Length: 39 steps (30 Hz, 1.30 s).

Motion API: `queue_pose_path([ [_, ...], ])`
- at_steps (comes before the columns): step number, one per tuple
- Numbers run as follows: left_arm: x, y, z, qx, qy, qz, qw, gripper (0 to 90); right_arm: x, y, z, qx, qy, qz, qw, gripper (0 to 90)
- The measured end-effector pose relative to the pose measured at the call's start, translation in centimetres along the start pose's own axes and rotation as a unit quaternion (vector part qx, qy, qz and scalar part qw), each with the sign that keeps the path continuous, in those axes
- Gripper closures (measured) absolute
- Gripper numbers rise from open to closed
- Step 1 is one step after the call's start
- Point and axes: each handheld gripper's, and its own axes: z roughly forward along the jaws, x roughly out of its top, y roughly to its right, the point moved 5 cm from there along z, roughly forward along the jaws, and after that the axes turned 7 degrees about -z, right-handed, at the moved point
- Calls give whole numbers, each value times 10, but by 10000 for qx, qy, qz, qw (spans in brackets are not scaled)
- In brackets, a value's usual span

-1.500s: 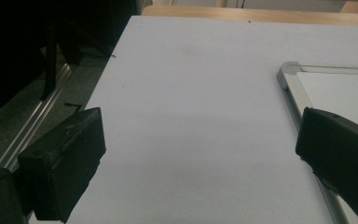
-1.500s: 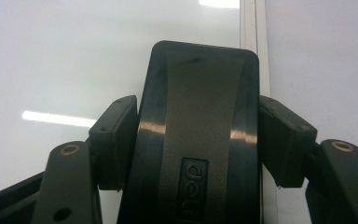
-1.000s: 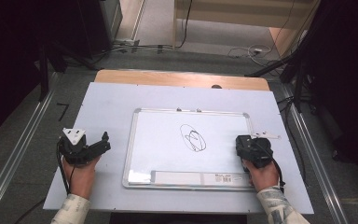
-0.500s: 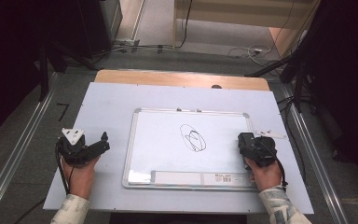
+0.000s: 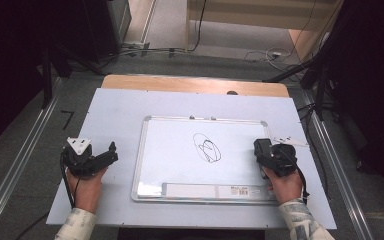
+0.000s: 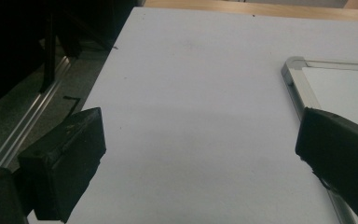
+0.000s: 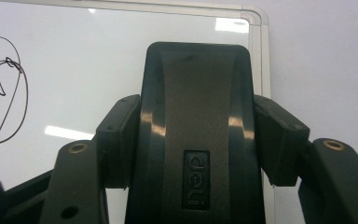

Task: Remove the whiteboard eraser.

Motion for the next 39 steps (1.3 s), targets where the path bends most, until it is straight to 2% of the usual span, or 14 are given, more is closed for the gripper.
queue_pose_path([
  [6, 0, 0, 0, 4, 1, 3, 10000, 19, 4, -6, 2, 82, 27, -27, 10000, 366],
  [20, -1, 0, 0, 8, -23, 17, 10000, 19, 18, -37, 12, 335, 71, -377, 9987, 366],
  [34, -1, 0, 1, 12, -17, 1, 10000, 19, 25, -53, 19, 472, 70, -493, 9976, 366],
  [39, -1, 0, 1, 12, -29, 3, 10000, 19, 28, -62, 23, 529, 60, -582, 9969, 366],
])
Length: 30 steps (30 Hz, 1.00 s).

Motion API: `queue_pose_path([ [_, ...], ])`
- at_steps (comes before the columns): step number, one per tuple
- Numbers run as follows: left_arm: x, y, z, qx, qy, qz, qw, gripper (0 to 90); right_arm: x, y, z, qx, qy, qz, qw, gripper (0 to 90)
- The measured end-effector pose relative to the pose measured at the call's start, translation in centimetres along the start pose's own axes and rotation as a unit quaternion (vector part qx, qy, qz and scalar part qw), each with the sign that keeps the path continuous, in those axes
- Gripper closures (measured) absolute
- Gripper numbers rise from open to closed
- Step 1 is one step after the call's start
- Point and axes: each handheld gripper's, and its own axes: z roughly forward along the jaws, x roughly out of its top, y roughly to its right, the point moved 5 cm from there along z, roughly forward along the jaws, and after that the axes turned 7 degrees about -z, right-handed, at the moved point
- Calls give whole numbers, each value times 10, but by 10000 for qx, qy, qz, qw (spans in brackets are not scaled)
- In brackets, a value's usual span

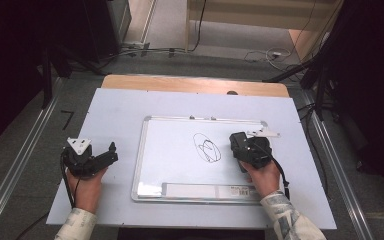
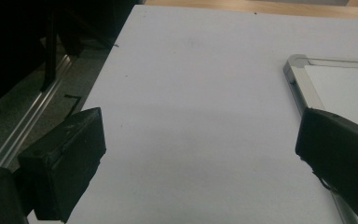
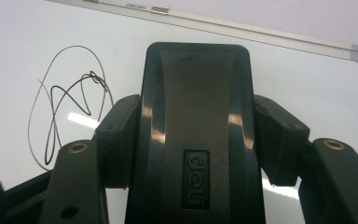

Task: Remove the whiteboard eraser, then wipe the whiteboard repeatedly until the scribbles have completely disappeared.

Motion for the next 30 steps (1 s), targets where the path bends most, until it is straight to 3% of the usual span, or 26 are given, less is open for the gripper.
queue_pose_path([
  [30, -1, -2, -2, 13, 4, -24, 10000, 19, 14, -26, 19, 220, -33, -238, 9995, 366],
])
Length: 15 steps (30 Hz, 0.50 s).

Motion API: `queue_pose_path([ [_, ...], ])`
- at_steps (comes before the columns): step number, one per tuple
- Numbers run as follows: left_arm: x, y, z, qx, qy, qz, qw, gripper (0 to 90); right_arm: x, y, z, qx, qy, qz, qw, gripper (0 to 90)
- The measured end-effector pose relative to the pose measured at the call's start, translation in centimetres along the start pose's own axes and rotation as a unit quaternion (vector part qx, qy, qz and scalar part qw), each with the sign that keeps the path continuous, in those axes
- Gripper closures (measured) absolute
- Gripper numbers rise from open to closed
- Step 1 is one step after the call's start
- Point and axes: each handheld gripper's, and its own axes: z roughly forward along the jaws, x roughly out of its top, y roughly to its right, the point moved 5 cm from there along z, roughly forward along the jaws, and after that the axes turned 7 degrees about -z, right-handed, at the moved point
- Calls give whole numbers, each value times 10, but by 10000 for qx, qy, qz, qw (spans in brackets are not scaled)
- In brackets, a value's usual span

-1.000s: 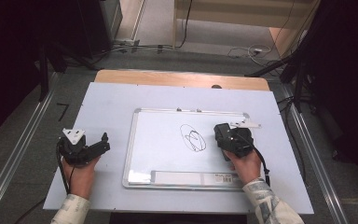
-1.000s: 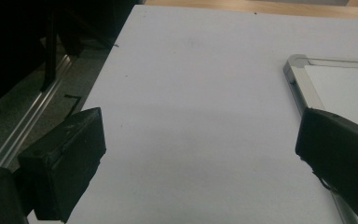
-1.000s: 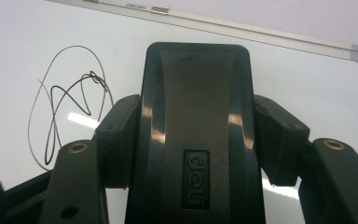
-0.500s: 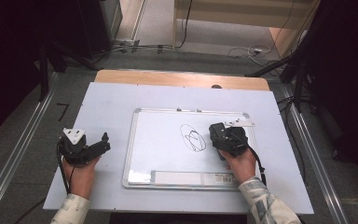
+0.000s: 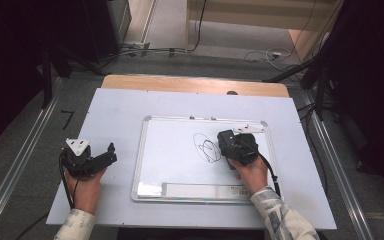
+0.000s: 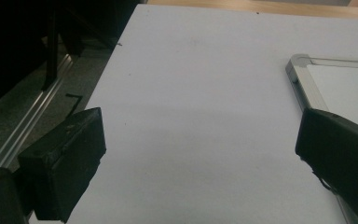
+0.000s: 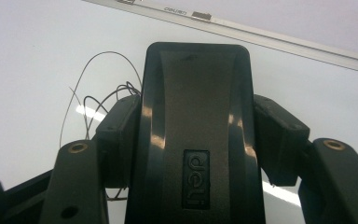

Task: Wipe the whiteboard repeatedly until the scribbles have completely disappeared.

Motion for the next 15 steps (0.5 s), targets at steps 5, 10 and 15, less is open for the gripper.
queue_pose_path([
  [5, 0, 0, 0, -10, -3, 9, 10000, 19, 3, -4, 7, 30, -21, -27, 10000, 366],
  [10, 0, 0, 0, -10, 3, 15, 10000, 19, 7, -5, 11, 36, -28, -36, 10000, 366],
  [15, 0, 0, 0, -11, 1, 13, 10000, 19, 10, -6, 15, 43, -32, -39, 10000, 366],
])
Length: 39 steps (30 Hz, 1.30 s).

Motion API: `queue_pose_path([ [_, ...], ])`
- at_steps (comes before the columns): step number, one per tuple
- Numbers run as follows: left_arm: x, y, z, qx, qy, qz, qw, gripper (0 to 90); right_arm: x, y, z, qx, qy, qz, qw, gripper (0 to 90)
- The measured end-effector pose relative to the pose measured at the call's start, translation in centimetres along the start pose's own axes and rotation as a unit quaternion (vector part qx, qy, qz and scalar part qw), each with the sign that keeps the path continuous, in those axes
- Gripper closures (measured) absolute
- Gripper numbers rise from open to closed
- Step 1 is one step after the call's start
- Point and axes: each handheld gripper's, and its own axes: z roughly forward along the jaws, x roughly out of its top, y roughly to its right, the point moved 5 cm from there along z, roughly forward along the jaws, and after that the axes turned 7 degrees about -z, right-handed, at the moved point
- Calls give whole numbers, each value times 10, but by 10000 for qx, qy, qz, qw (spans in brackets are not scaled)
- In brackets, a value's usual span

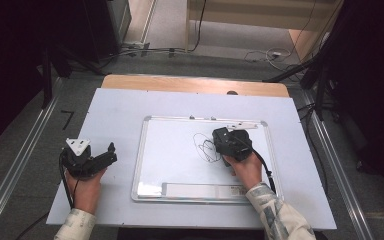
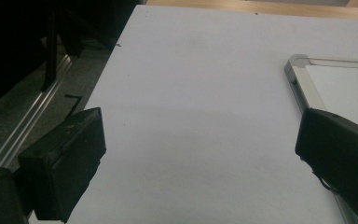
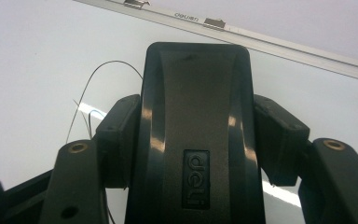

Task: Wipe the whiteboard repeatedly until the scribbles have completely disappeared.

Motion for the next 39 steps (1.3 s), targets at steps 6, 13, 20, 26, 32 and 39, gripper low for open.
queue_pose_path([
  [6, 0, 0, 0, 2, -1, -6, 10000, 19, 2, 2, 6, -78, -37, -13, 10000, 366],
  [13, 0, 0, 0, 6, 6, -21, 10000, 19, -1, 6, 15, -138, -183, -10, 9997, 366],
  [20, 0, -1, 0, -5, 7, -18, 10000, 19, -4, 6, 21, -206, -285, -53, 9994, 365],
  [26, 0, -1, 0, -11, 6, -25, 10000, 19, -5, 7, 21, -219, -346, -19, 9992, 330],
  [32, 0, -1, -1, -11, 7, -27, 10000, 19, -8, 5, 18, -246, -378, -77, 9990, 350],
  [39, 0, -1, -1, -16, 3, -30, 10000, 19, -8, 3, 18, -303, -367, -79, 9988, 365],
])
